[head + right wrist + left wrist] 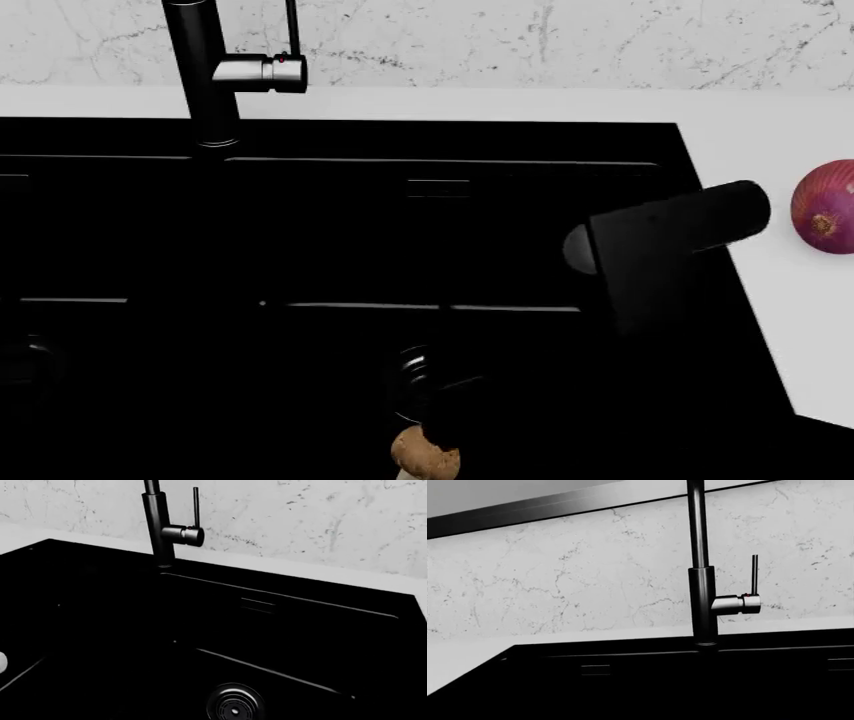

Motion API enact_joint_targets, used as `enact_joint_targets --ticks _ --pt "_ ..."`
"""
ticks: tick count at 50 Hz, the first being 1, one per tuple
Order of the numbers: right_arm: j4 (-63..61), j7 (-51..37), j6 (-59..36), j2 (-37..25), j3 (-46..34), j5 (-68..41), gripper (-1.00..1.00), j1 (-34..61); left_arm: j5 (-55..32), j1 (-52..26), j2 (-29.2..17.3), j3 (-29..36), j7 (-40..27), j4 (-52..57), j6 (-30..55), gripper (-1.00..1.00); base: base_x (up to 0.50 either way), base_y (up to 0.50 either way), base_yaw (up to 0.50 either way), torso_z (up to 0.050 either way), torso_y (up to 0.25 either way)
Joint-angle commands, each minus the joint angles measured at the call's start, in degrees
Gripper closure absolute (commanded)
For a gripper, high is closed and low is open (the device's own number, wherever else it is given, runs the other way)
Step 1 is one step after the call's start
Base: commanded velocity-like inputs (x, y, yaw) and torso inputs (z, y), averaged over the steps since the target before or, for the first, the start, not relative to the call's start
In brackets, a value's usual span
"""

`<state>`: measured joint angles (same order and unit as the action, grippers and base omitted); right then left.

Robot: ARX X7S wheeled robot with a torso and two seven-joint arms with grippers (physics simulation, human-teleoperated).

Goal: Pick the mushroom from the counter and place it in the sink

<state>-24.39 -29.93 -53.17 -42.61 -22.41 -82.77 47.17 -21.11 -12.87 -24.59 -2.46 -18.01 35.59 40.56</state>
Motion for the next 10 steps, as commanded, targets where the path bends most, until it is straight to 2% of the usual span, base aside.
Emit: enact_joint_targets --ticks 1,10 --pt "-11.2 -4.5 4.7 -7.3 7.2 -4.7 -1.00 -9.5 0.0 -0.2 0.0 0.4 -0.1 -0.4 -0.2 -1.00 0.00 0.00 0.00 0.000 0.000" --pt "-19.8 -4.7 10.5 -12.3 14.0 -4.0 -1.00 -20.8 -0.1 0.2 0.0 0.5 -0.2 -0.1 -0.2 -1.00 0.00 0.00 0.00 0.000 0.000"
